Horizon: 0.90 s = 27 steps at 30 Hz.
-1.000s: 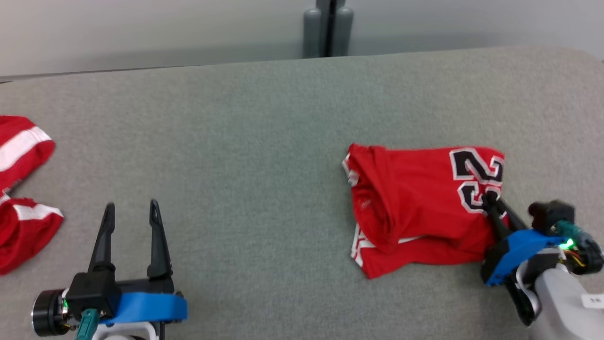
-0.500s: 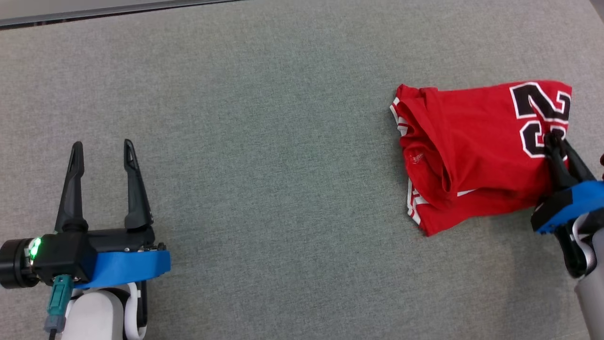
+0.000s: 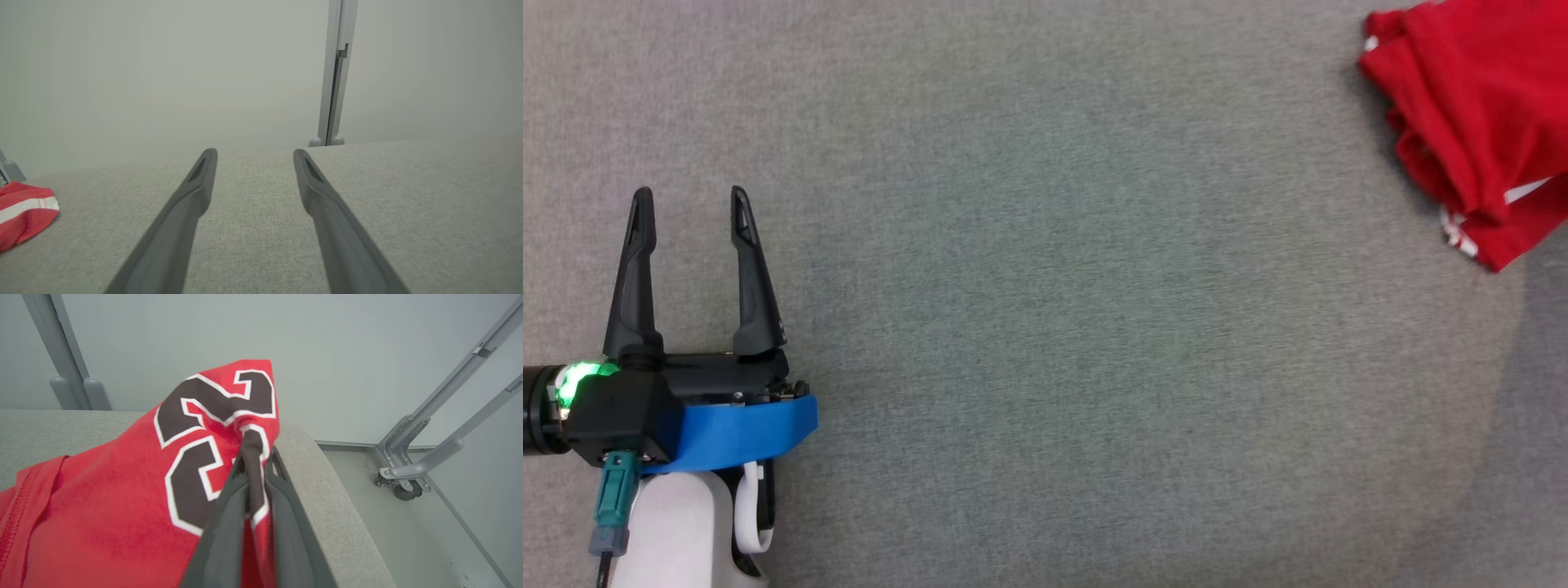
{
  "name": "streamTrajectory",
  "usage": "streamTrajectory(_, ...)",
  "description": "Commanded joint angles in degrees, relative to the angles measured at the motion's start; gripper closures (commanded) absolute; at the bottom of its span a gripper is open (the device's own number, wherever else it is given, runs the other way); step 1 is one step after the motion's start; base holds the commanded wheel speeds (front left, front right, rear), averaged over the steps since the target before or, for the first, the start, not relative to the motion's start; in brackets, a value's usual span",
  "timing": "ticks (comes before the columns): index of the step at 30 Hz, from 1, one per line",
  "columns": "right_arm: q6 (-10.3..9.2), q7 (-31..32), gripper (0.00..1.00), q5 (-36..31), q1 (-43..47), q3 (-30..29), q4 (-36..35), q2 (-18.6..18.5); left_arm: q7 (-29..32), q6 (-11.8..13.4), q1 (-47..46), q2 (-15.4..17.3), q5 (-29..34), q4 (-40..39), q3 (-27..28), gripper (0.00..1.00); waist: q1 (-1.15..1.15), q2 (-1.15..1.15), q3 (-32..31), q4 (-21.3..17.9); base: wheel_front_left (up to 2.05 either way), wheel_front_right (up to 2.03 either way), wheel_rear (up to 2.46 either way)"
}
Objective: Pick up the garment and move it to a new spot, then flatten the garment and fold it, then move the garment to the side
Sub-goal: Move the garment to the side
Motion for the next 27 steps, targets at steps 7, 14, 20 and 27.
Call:
streamTrajectory(7,-0.01,-0.3,1.0,-1.0,-7.5,-3.6,8.5,-6.5,-0.2,0.7,-2.1,-0.2,0.2,-1.6,-0.5,0.0,0.0,0.0,4.7,3.9,0.0,0.0,0.0)
streamTrajectory(14,-0.01,-1.2,1.0,-2.7,-12.2,-5.6,16.3,-9.4,-0.2,1.2,-2.6,0.0,0.2,-2.9,-0.5,0.0,0.0,0.0,5.8,5.1,0.0,0.0,0.0)
streamTrajectory(20,-0.01,-2.7,0.0,-4.7,-13.9,-5.9,21.5,-8.2,-0.2,1.5,-1.6,0.1,0.0,-2.4,-0.4,0.0,0.0,0.0,4.4,4.9,0.0,0.0,0.0)
streamTrajectory(27,-0.01,-8.2,0.0,-8.0,-10.9,-3.9,21.2,-3.9,-0.2,1.3,2.0,-0.1,-1.3,0.5,0.0,0.0,0.0,0.0,-4.6,4.2,0.0,0.0,0.0)
